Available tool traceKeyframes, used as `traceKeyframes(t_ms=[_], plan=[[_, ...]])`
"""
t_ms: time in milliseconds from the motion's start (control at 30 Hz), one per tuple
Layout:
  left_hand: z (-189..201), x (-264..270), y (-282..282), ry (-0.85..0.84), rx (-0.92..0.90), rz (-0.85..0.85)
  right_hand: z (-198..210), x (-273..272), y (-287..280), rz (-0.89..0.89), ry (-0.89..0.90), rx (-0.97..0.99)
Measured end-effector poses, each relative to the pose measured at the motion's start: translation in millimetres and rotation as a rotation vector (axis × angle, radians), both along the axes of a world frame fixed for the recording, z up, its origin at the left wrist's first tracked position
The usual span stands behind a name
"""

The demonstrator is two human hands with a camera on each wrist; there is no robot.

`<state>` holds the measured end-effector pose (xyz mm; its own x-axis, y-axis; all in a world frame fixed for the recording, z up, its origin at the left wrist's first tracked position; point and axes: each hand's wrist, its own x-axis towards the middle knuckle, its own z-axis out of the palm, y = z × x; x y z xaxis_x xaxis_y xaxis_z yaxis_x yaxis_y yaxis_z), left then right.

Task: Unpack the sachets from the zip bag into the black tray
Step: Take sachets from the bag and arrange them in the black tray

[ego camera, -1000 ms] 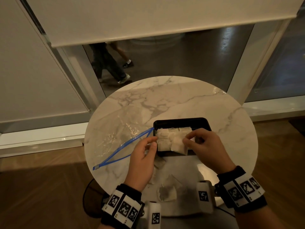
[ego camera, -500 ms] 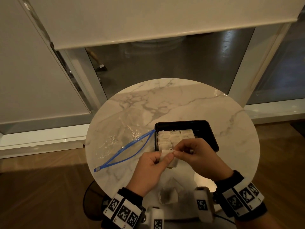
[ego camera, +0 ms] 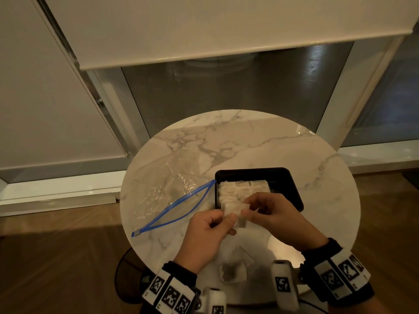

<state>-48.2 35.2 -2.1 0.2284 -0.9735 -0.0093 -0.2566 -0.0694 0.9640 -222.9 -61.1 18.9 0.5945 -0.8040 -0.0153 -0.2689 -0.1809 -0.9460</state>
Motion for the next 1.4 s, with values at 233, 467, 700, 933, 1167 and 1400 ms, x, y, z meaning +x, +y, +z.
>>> traceKeyframes(t_ms=[233, 467, 700, 933, 1167, 1400], plan=[[0, -2, -3, -0.01, -0.023, 0.021, 1, -9, -6, 0.009, -0.054, 0.089], [0, 0, -3, -0.054, 0.029, 0.035, -5, -23, -20, -0.3, -0.096, 0.006], [-17, 7, -7, -0.767, 0.095, 0.164, -16, -33, -32, -0.59, -0.015, -0.073], [-23, 4, -15, -0.886, 0.135, 0.111, -42, -31, -42, -0.616, 0.232, -0.172], [-24, 5, -25, -0.926, 0.172, 0.14, -50, -15, -45, -0.512, 0.688, -0.345], [-30, 7, -27, -0.912, 0.167, 0.164, -43, -7, -45, -0.465, 0.875, -0.303]])
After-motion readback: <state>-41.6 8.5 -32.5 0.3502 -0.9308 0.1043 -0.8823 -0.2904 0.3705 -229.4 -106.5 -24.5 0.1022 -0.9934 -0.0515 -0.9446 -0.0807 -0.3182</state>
